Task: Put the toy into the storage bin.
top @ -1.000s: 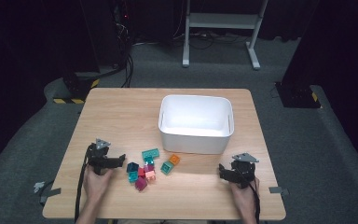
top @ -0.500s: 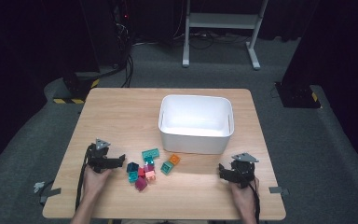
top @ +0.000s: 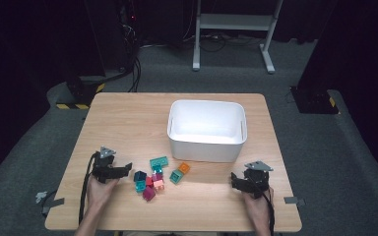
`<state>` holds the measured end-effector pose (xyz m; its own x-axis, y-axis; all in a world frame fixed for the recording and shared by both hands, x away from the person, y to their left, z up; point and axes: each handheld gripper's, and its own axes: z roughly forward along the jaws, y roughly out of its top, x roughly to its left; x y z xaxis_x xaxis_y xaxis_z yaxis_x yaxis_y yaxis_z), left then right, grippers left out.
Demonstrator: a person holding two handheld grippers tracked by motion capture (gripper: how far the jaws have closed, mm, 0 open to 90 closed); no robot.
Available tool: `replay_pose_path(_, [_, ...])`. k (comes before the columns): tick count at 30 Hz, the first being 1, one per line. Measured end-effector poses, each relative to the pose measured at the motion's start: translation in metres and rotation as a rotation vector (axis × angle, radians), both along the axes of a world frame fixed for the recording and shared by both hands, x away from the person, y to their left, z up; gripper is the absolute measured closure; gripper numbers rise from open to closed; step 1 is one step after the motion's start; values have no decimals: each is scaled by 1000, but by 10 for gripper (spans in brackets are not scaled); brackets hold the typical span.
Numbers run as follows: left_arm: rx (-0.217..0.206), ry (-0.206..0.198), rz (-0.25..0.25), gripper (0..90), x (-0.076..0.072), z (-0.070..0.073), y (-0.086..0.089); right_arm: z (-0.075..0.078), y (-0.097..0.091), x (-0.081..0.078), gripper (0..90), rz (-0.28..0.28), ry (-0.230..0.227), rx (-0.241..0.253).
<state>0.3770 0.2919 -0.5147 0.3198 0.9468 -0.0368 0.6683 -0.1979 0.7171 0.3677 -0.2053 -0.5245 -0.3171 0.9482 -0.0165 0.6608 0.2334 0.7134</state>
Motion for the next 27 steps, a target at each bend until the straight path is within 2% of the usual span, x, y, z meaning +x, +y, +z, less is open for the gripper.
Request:
replay_pose_path(5, [-15,-23,-23,145,-11,7,-2,0,0,0,167,0,0,0])
replay_pose_path(6, [-26,-30,-37,145,-17,11,-4,0,0,0,167,0,0,0])
replay_pose_path(11, [-46,-31,-69,145,-29,16,-7,0,0,0,167,0,0,0])
replay_pose_path(14, [-70,-30,-92,144,-42,19,-10,0,0,0,167,0,0,0])
replay_pose_path(15, [-70,-30,-92,144,-42,19,-10,0,0,0,167,0,0,0])
replay_pose_path(16, [-75,-30,-106,144,-49,20,-13,0,0,0,167,0,0,0])
replay_pose_path(17, [-75,-30,-106,144,-49,20,-13,0,0,0,167,0,0,0])
replay_pose_path(20, [-74,-31,-133,144,-63,20,-19,0,0,0,167,0,0,0])
replay_pose_path(23, [-67,-20,-146,144,-70,19,-23,0,0,0,167,0,0,0])
replay_pose_path(27, [-77,-23,-150,146,-71,19,-26,0,0,0,167,0,0,0])
